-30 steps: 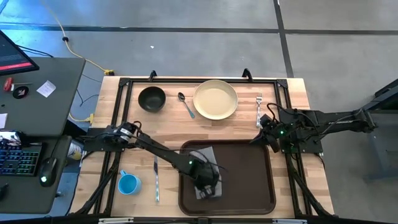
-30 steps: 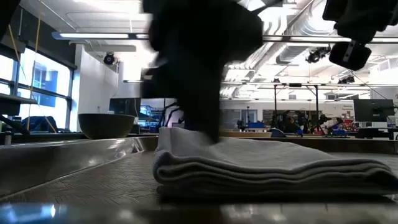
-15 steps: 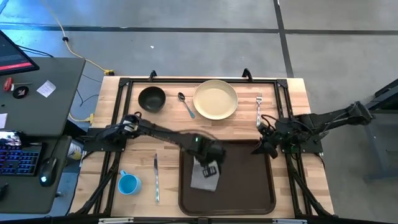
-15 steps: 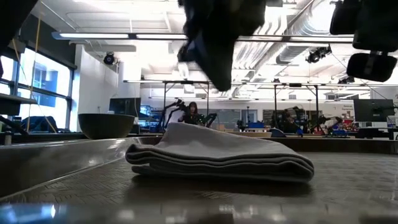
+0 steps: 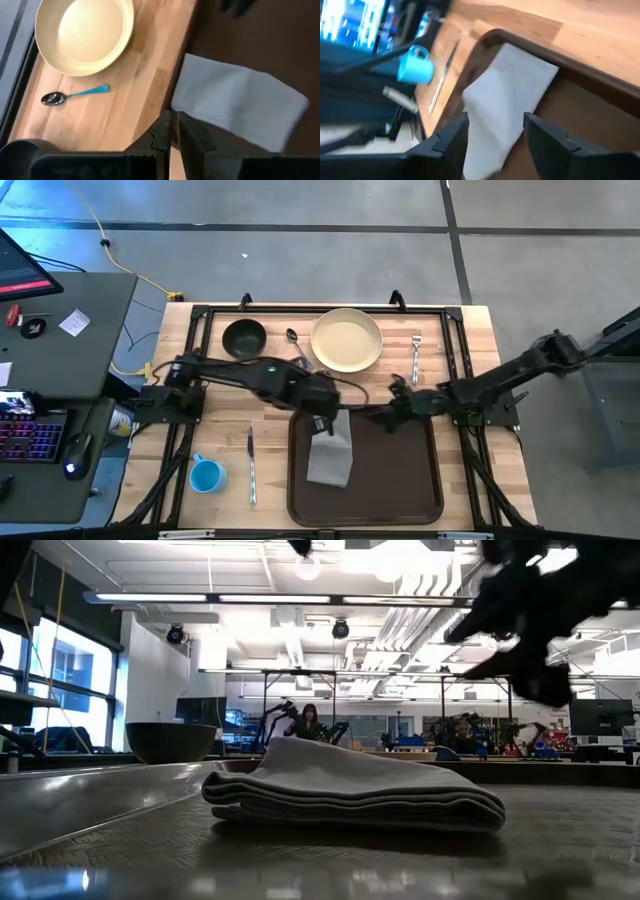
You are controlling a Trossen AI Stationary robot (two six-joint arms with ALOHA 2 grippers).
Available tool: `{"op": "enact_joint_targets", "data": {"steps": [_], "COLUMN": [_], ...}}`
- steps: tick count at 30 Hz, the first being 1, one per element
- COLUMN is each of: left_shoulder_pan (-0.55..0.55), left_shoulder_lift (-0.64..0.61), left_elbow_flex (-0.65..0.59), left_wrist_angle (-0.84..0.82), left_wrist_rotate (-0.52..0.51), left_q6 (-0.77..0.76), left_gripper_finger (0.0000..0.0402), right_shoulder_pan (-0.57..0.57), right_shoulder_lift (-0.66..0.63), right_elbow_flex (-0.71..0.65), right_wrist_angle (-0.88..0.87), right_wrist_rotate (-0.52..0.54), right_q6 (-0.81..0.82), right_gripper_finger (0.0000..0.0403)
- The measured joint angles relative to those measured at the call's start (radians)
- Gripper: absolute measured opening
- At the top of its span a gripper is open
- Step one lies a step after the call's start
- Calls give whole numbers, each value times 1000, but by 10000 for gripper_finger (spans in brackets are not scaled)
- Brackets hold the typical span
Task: Set up tray
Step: Put the gray table napkin on the brown tray
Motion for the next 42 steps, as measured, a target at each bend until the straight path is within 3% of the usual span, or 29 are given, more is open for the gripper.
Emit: {"op": "enact_joint_targets", "data": {"steps": [5,9,16,20,23,31,36,42], "left_shoulder_pan": [-59,-118,-173,-191,-207,-206,-205,-205], "left_shoulder_lift": [-126,-277,-605,-712,-741,-742,-742,-742], "left_elbow_flex": [-76,-262,-780,-922,-952,-956,-956,-956], "left_wrist_angle": [44,182,672,813,806,739,720,716], "left_wrist_rotate": [-4,-21,15,25,-3,-12,-11,-9], "left_q6": [-17,-45,-185,-272,-265,-237,-237,-239], "left_gripper_finger": [67,67,67,67,67,67,67,67], "right_shoulder_pan": [-112,-175,-199,-179,-187,-199,-192,-194], "right_shoulder_lift": [180,297,427,428,441,539,541,541], "right_elbow_flex": [18,108,303,368,372,365,364,363], "right_wrist_angle": [138,131,-200,-319,-316,-229,-182,-165], "right_wrist_rotate": [-61,-181,-314,-254,-204,-276,-210,-197], "right_q6": [74,30,32,31,36,117,129,127], "right_gripper_finger": [149,129,147,176,198,211,192,141]}}
